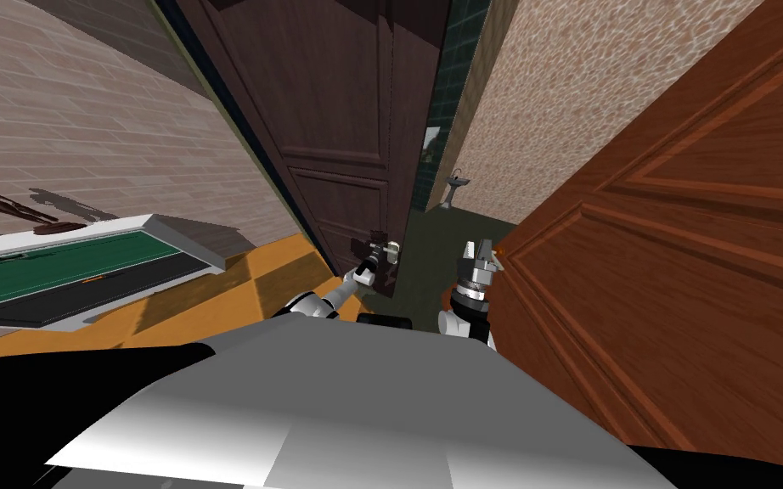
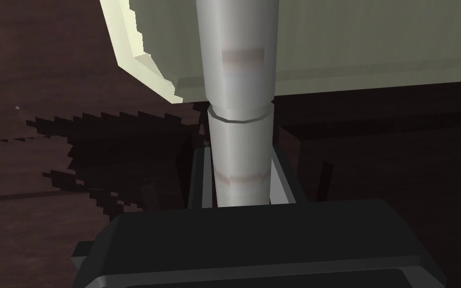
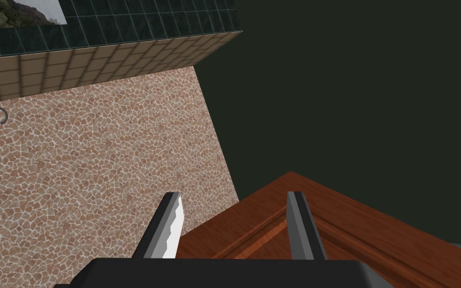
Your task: Push the door open
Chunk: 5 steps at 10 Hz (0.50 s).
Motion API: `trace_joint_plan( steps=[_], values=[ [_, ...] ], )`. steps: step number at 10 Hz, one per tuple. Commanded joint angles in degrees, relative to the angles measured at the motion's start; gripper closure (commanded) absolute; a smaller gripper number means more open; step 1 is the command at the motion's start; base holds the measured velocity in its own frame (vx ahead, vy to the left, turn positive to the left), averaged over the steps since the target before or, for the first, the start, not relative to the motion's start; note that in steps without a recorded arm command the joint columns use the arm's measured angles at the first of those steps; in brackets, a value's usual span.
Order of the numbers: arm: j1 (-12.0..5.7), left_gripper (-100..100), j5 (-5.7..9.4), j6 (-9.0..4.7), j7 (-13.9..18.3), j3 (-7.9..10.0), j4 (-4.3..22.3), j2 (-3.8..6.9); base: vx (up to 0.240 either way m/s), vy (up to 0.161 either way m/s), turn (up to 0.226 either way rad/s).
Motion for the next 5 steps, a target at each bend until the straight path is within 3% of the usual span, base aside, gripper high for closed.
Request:
trace_joint_plan(
  steps=[1,5],
  values=[
    [0.29,100,0.2,0.26,-0.6,1.66,-1.1,0.75,0.09,-0.134,0.057],
    [0.11,100,0.42,0.08,-1.2,4.41,-0.4,0.61,0.119,-0.157,0.076]
  ],
)
